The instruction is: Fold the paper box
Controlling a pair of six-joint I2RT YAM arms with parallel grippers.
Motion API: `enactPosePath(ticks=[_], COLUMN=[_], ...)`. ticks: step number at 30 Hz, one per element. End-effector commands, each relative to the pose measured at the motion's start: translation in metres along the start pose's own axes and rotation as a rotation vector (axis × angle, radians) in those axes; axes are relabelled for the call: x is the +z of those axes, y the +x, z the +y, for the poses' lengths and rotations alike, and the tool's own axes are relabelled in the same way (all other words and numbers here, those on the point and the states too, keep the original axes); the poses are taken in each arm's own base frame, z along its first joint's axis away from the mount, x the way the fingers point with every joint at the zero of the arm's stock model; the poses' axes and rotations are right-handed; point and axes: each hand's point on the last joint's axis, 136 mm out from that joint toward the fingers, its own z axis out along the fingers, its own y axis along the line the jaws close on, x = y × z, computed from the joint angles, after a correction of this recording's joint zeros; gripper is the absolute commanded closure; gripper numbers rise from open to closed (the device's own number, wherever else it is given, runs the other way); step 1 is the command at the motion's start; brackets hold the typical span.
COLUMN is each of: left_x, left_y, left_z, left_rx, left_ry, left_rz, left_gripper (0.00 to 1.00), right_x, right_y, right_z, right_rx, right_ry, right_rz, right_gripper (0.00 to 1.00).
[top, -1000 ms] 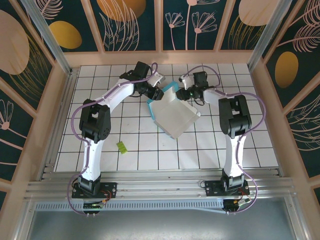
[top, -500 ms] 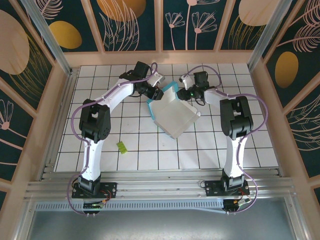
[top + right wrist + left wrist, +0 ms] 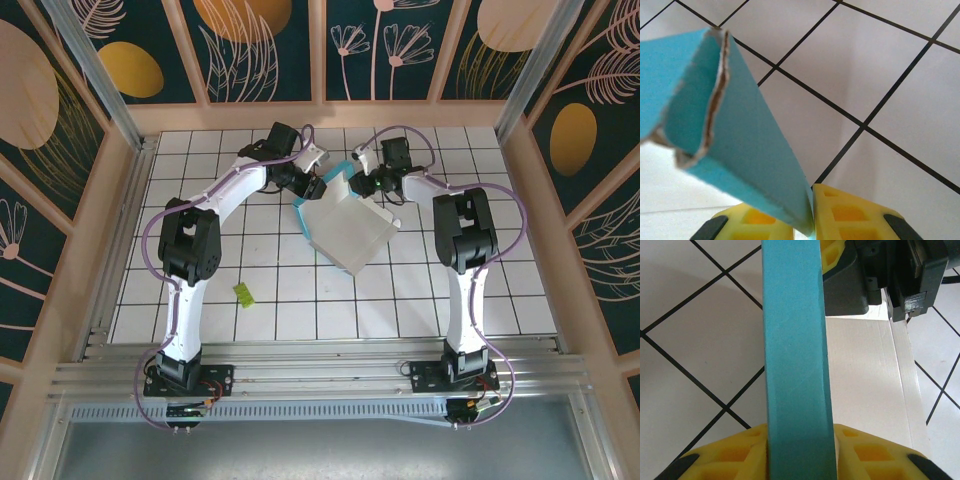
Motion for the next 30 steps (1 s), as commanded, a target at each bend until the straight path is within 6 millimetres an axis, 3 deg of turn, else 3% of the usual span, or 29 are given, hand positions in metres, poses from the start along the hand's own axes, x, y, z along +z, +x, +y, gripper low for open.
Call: enactPosePath(ticks=[1, 6, 9, 11, 15, 16, 21, 25, 28, 30], left_x=[0.0, -0.001, -0.009, -0.024, -0.071, -0.084, -0.176, -0.221, -0.243, -0.253], left_y=[0.0, -0.001, -0.009, -0.022, -0.054, -0.061, -0.096, -0.091, -0.073, -0.057], left_z=[-0.006, -0.008, -0.023, -0.035, -0.053, -0.056, -0.07, -0.066, -0.057, -0.051], left_rx=[0.003, 0.006, 0.027, 0.052, 0.101, 0.101, 0.031, -0.123, -0.231, -0.278], left_ry=[0.029, 0.034, 0.095, 0.121, 0.08, 0.056, -0.078, -0.159, -0.228, -0.277], left_rz=[0.013, 0.01, -0.026, -0.096, -0.296, -0.346, -0.659, -0.818, -0.89, -0.922], left_gripper=[0.68, 0.68, 0.67, 0.6, 0.46, 0.37, 0.06, 0.01, 0.01, 0.01], right_x=[0.009, 0.01, 0.007, 0.0, -0.032, -0.041, -0.086, -0.125, -0.144, -0.153], right_y=[0.0, -0.005, -0.01, -0.015, -0.034, -0.041, -0.063, -0.062, -0.038, -0.02], right_z=[0.005, 0.005, 0.006, 0.008, 0.011, 0.011, 0.008, 0.014, 0.021, 0.013], right_rx=[-0.016, -0.014, -0.027, -0.045, -0.137, -0.157, -0.342, -0.602, -0.847, -1.007], right_ry=[-0.022, -0.002, 0.008, 0.015, 0.051, 0.063, 0.158, 0.218, 0.251, 0.328], right_rz=[0.013, 0.003, -0.004, -0.005, -0.039, -0.049, 0.005, 0.179, 0.447, 0.646], right_gripper=[0.86, 0.92, 0.93, 0.95, 0.96, 0.96, 0.97, 0.99, 1.0, 1.0])
